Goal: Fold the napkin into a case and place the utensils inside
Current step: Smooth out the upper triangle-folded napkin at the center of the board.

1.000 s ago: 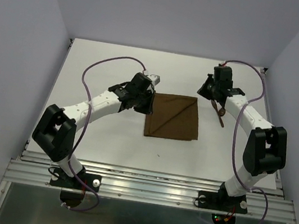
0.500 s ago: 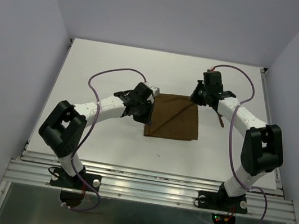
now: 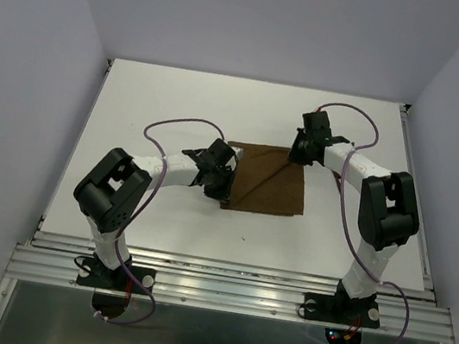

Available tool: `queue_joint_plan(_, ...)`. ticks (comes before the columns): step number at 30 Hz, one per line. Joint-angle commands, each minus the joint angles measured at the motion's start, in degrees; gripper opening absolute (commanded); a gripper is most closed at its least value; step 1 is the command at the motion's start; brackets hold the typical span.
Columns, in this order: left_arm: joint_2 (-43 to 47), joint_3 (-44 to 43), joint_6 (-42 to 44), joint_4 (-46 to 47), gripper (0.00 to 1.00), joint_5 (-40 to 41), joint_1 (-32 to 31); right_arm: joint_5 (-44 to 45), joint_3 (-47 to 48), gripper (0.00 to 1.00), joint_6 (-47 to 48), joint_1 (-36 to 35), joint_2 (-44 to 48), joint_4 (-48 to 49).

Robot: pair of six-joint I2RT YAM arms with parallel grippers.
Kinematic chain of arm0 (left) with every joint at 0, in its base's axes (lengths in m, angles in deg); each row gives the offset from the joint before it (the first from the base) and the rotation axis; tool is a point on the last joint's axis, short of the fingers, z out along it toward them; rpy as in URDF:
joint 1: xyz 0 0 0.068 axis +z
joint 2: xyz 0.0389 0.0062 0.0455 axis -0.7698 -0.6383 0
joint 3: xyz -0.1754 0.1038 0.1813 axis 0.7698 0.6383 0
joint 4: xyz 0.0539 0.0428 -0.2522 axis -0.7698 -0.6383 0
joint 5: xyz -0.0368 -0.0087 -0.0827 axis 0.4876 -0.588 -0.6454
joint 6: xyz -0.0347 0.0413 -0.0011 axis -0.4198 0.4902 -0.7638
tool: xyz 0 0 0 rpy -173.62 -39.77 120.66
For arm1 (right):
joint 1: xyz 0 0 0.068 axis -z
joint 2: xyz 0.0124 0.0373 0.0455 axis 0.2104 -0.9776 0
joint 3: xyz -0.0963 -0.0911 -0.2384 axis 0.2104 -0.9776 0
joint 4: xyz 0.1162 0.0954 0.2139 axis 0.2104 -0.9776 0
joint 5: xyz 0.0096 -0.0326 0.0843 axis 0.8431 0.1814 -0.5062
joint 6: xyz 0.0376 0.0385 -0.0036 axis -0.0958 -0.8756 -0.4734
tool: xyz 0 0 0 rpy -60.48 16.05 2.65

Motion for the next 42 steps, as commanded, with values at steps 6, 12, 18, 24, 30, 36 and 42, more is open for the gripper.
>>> queue_joint_plan(6,-0.62,2.19,1.91,-0.72,0.0,2.99,-0.32,4.73,5.92,0.09,1.99,-0.29,-3.13,-1.65)
queue_joint_plan(12,-0.45,1.93,1.65,-2.83,0.0,5.18,-0.32,4.74,7.33,0.09,1.63,-0.29,-5.06,-1.13)
queue_joint_plan(18,1.22,1.67,2.0,-4.33,0.0,8.79,-0.32,5.08,7.6,0.1,1.81,-0.29,-7.08,-0.16)
queue_joint_plan(24,3.15,-0.09,2.61,-4.77,0.0,7.13,-0.32,6.49,7.16,0.09,2.34,-0.29,-11.13,0.11)
queue_joint_plan(30,6.75,-3.08,3.75,-7.4,0.0,7.04,-0.32,5.35,4.0,0.08,0.76,-0.29,-5.96,0.45)
queue_joint_plan(36,9.04,-5.72,3.41,-5.92,0.0,3.44,-0.32,0.95,1.45,0.09,1.02,-3.27,1.6,1.69)
queue_joint_plan(42,7.64,-5.72,2.53,-4.68,0.0,1.15,-0.32,-0.19,-1.71,0.09,0.4,-7.06,2.76,1.95)
